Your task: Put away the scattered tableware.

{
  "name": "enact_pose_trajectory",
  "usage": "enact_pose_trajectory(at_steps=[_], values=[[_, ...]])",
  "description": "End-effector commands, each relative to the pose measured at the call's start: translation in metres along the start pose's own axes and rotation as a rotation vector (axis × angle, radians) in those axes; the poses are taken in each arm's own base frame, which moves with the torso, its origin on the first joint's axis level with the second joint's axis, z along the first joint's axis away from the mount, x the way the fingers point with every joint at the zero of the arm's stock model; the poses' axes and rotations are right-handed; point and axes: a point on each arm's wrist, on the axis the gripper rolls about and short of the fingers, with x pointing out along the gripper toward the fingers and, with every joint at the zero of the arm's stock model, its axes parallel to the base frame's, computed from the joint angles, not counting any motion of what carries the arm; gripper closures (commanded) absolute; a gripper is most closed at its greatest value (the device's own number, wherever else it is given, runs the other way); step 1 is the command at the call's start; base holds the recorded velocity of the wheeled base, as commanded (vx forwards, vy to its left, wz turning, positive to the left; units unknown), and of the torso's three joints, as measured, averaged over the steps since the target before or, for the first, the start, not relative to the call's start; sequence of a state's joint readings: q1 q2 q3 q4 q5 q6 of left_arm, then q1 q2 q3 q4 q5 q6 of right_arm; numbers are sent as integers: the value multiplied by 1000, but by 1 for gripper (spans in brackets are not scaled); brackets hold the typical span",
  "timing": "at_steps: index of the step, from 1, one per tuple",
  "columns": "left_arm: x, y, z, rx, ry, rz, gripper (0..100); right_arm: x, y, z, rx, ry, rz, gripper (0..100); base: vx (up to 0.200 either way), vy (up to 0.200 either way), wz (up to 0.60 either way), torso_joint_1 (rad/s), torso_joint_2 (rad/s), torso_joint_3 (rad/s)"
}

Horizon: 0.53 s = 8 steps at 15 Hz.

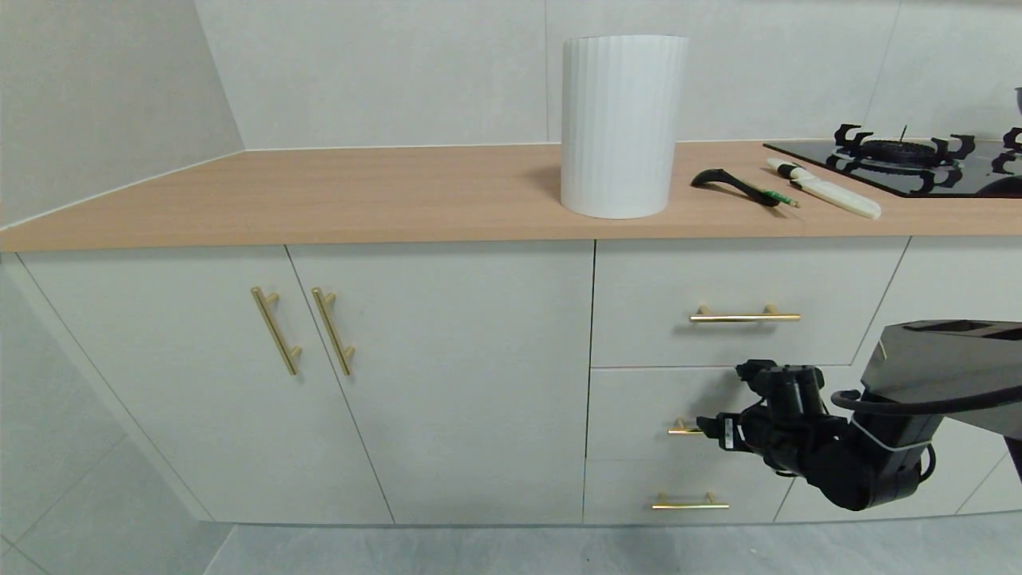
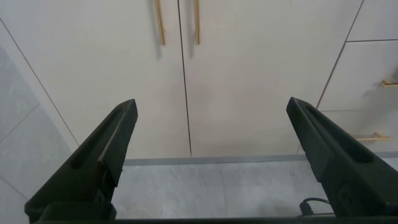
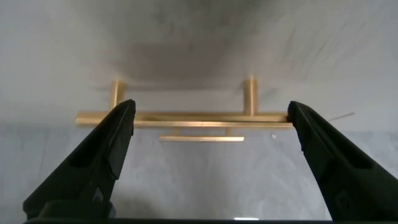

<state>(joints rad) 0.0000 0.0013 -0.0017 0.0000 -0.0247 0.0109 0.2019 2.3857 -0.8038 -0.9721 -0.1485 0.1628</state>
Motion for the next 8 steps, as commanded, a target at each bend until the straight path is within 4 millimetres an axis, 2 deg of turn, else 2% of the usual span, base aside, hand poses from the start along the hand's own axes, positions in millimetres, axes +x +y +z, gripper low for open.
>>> enact_pose_trajectory(at_steps=[1,8], values=[[0,0,0,0,0,0,0,10,0,-7,-4,10,-29,0,0,0,0,0,0,0],[0,0,0,0,0,0,0,15,-2,-18,-34,41,-57,0,0,0,0,0,0,0]])
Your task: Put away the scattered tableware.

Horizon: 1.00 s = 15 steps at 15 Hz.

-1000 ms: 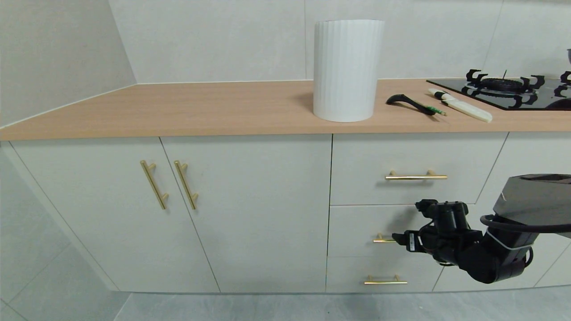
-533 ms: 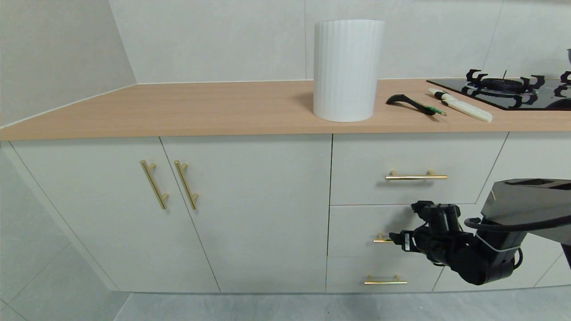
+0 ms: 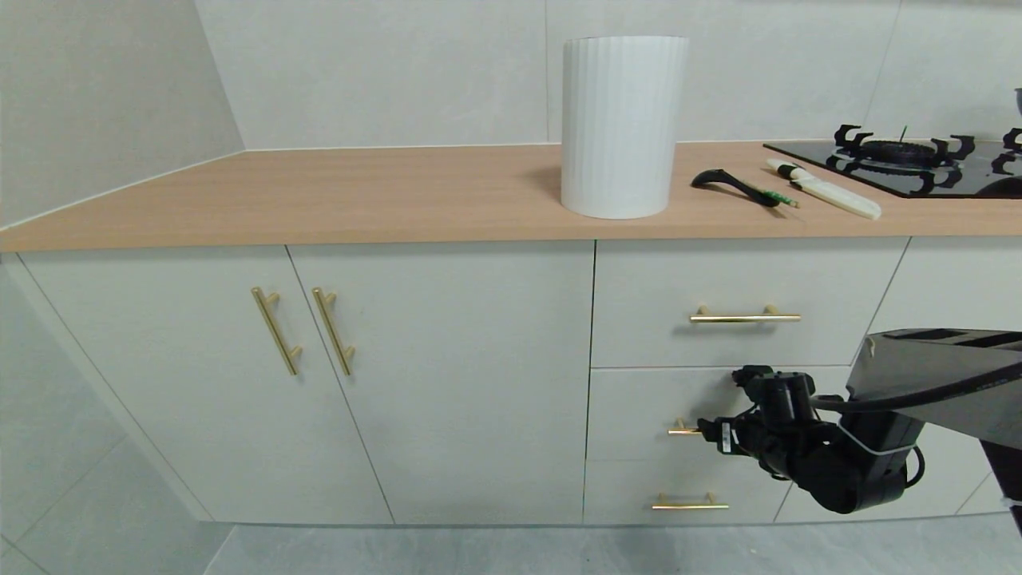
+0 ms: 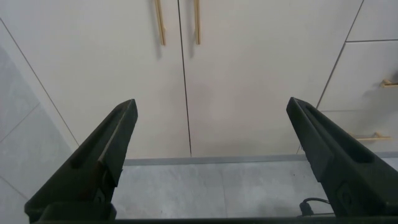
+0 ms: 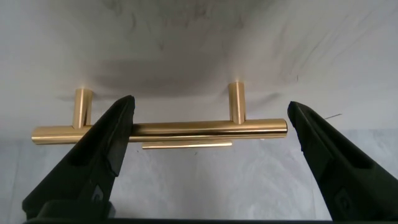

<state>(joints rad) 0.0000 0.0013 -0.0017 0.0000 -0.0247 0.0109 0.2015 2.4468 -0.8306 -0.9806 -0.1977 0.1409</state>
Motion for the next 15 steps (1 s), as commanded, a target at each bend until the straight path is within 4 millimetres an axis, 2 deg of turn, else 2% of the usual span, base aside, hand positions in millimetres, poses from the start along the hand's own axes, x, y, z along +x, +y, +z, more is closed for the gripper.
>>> enact_pose_trajectory(at_steps=[1,10,13,15], values=[[0,0,0,0,0,0,0,1,-1,-6,-11,26,-4,0,0,0,0,0,0,0],[0,0,0,0,0,0,0,-8,-2,-5,-15,34,-3,0,0,0,0,0,0,0],[0,0,0,0,0,0,0,-53,-6,23,-51,74,5,0,0,0,0,0,0,0],[0,0,0,0,0,0,0,-96,-6,49,-66,126,42,0,0,0,0,0,0,0]])
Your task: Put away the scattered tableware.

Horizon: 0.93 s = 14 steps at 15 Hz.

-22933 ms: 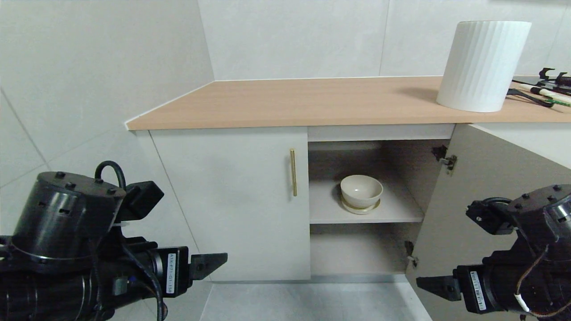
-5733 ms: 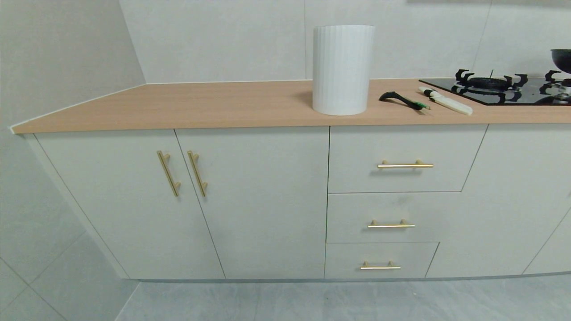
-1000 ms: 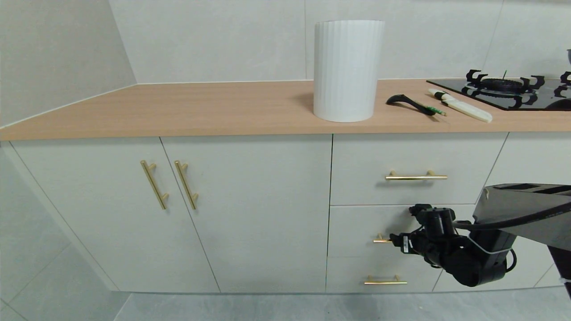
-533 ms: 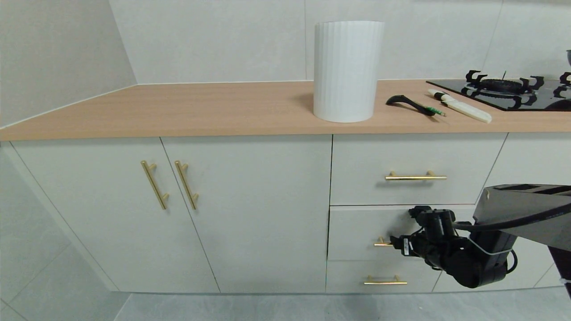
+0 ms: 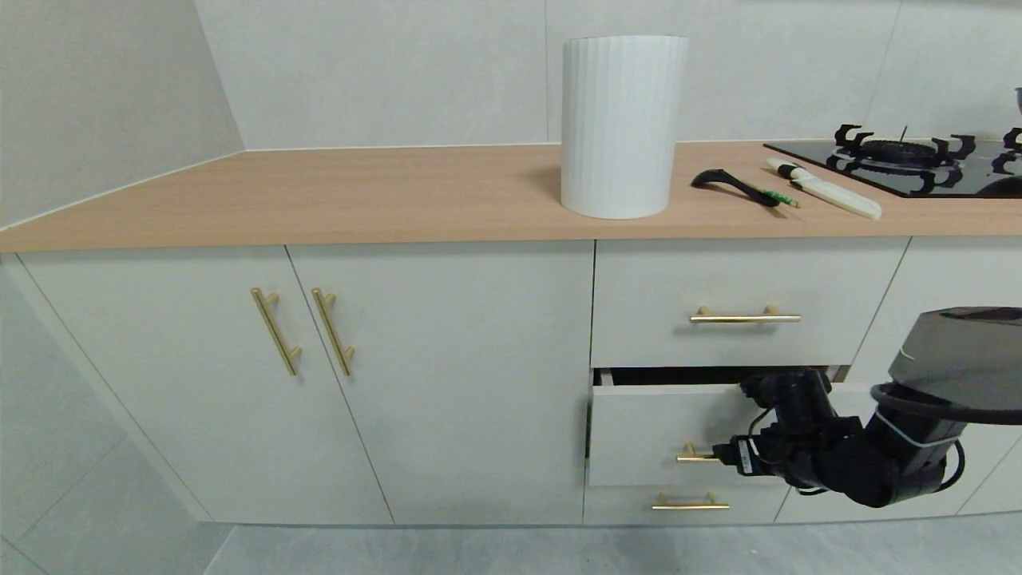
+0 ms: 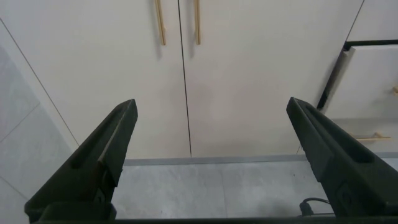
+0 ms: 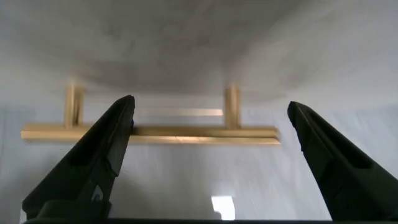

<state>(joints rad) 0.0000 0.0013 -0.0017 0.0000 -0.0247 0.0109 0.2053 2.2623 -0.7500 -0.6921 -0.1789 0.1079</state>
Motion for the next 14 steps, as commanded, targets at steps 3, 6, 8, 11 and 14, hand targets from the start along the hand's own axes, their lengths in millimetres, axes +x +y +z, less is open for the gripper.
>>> enact_pose_trajectory(at_steps=[3,6,8,11,14], values=[[0,0,0,0,0,0,0,-116,-6,52,-2,-119,80,0,0,0,0,0,0,0],[0,0,0,0,0,0,0,-141,-3,59,1,-196,104,0,0,0,0,0,0,0],[0,0,0,0,0,0,0,-138,-2,58,-1,-186,105,0,0,0,0,0,0,0],[0,0,0,0,0,0,0,-102,7,51,-2,-182,91,0,0,0,0,0,0,0],[0,0,0,0,0,0,0,-68,14,41,4,-210,58,0,0,0,0,0,0,0]])
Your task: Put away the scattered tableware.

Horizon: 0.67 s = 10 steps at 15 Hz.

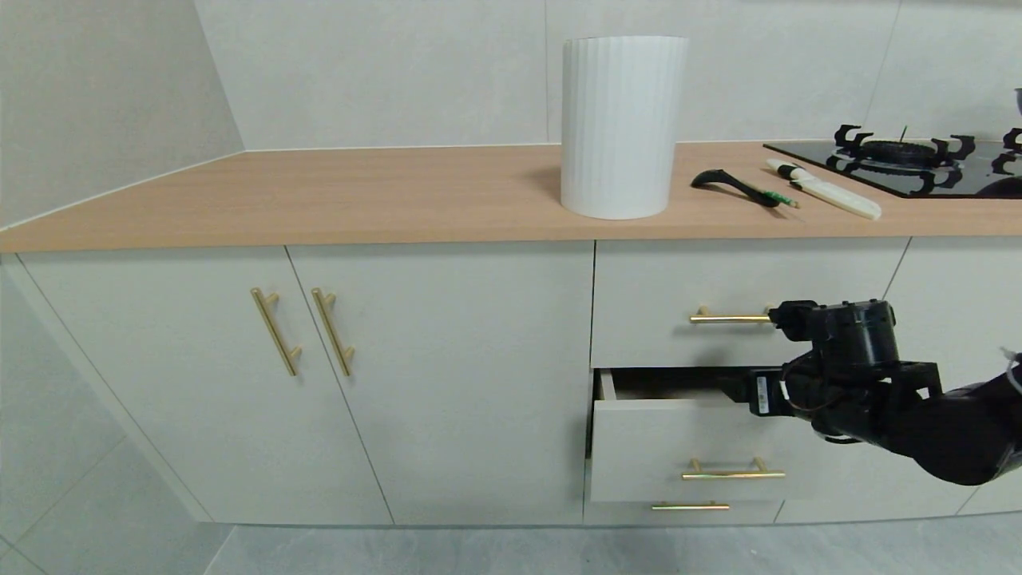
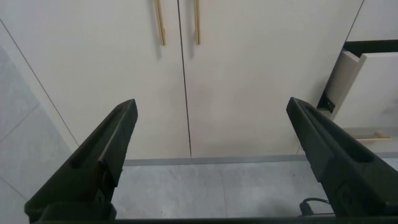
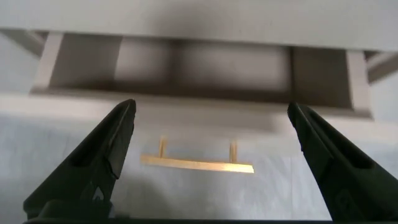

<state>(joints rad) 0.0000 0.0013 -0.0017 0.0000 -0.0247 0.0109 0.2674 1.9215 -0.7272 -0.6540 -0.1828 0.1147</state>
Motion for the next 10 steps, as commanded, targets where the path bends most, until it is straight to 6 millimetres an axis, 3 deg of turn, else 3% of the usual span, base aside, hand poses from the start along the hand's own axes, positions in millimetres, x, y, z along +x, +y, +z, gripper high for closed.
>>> enact_pose_trajectory(at_steps=[1,6,10], values=[[0,0,0,0,0,0,0,31,4,-27,-10,34,-22,0,0,0,0,0,0,0],[0,0,0,0,0,0,0,48,10,-38,-5,-23,-34,0,0,0,0,0,0,0],[0,0,0,0,2,0,0,44,8,-38,-8,-20,-36,0,0,0,0,0,0,0]])
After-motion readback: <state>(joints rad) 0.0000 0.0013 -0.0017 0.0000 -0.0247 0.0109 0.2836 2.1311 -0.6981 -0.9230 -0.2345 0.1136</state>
